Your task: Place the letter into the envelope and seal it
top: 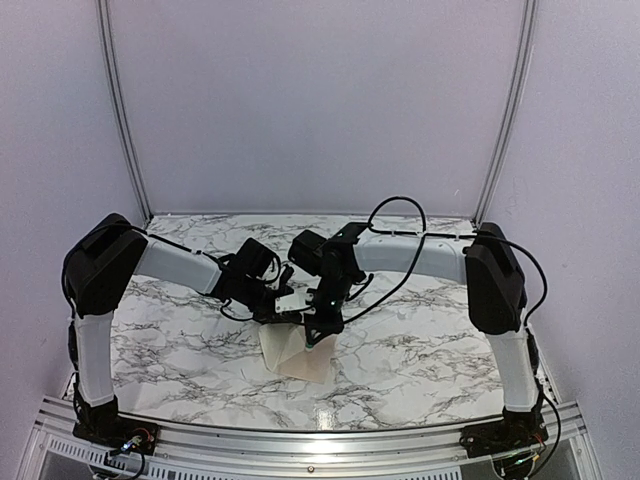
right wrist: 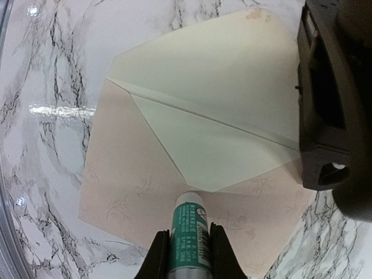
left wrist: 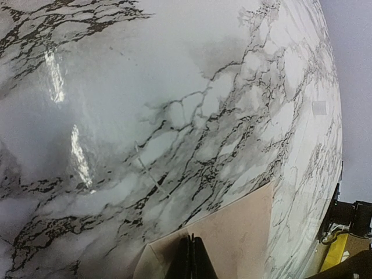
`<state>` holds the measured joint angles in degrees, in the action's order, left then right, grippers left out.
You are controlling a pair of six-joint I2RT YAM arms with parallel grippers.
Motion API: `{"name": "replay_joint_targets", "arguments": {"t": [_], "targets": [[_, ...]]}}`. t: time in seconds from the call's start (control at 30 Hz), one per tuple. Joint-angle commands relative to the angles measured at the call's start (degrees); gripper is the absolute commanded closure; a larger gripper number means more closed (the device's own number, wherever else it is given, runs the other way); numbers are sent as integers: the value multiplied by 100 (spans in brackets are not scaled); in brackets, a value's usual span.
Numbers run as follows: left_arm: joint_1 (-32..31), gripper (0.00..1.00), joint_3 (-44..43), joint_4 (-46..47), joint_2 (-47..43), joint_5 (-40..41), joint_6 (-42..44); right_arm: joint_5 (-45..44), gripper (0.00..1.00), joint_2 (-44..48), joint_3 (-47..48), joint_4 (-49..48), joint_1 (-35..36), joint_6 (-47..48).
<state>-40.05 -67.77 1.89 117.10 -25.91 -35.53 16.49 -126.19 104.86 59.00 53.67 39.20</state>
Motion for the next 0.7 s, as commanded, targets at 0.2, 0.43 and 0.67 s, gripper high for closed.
{"name": "replay_joint_targets", "arguments": {"t": [0.2,0.43,0.67], "targets": [[14,100,-61,-404,205,183,116,113,100,-114,-151,205,191,-33],[6,100,-70,-409,206,127,167,-640,100,-159,-35,27,195,-222],[7,100,-87,-409,228,86,187,-954,100,-205,62,9,148,-322]]}}
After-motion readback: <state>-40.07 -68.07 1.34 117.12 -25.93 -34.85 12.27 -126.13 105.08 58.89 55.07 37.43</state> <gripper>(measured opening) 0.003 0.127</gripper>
